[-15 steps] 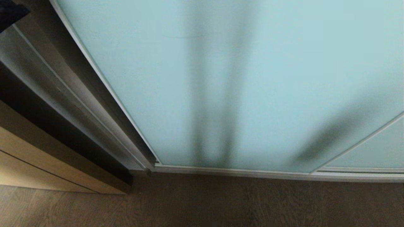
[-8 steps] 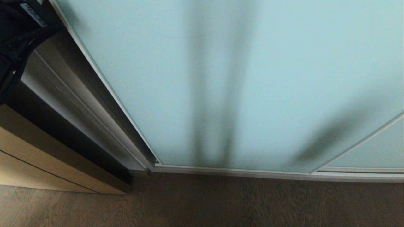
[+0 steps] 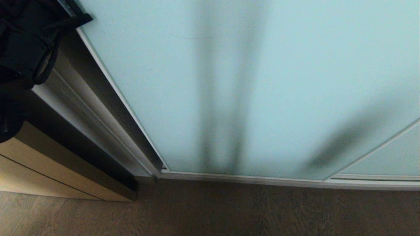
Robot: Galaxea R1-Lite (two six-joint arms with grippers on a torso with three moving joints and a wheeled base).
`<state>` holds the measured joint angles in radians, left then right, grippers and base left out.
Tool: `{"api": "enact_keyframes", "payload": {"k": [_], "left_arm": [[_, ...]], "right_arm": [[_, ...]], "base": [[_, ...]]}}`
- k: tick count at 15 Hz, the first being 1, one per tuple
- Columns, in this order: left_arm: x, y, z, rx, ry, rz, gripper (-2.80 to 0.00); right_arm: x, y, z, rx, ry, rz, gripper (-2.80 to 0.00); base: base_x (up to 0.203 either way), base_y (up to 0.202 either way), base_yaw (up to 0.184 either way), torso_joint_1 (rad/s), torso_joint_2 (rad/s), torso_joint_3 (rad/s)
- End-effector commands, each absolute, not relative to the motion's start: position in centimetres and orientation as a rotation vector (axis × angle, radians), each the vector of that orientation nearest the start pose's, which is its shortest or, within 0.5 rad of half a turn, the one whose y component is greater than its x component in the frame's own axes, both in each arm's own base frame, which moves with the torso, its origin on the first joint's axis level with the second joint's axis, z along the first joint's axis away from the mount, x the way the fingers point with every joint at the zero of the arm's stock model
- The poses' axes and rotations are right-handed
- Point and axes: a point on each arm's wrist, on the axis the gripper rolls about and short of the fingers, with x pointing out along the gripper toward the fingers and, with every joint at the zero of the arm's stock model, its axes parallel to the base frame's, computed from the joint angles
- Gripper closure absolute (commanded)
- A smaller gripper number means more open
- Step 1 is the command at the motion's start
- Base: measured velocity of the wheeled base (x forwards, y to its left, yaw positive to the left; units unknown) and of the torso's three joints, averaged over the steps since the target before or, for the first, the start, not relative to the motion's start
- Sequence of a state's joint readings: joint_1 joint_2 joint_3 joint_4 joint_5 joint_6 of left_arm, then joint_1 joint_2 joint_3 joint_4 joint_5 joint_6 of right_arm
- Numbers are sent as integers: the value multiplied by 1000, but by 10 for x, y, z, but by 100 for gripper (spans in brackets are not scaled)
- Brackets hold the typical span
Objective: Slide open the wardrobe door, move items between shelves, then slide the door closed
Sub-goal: Open the door
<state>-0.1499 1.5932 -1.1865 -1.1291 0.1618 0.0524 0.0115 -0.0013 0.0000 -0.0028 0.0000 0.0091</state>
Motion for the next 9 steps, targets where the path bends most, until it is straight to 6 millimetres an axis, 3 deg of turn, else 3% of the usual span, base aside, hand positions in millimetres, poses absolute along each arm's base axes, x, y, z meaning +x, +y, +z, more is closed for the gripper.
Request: {"api": "enact_keyframes", "payload": {"k": [1, 9], "left_arm": [[274, -53, 366, -80, -713, -25, 0], [261, -108, 362, -142, -686, -213, 0]], "right_arm": [[-23, 0, 76, 9, -5, 12, 0], [-23, 0, 76, 9, -5, 12, 0]], "base": [[0, 0, 0, 0, 0, 0], [0, 0, 0, 0, 0, 0]]}}
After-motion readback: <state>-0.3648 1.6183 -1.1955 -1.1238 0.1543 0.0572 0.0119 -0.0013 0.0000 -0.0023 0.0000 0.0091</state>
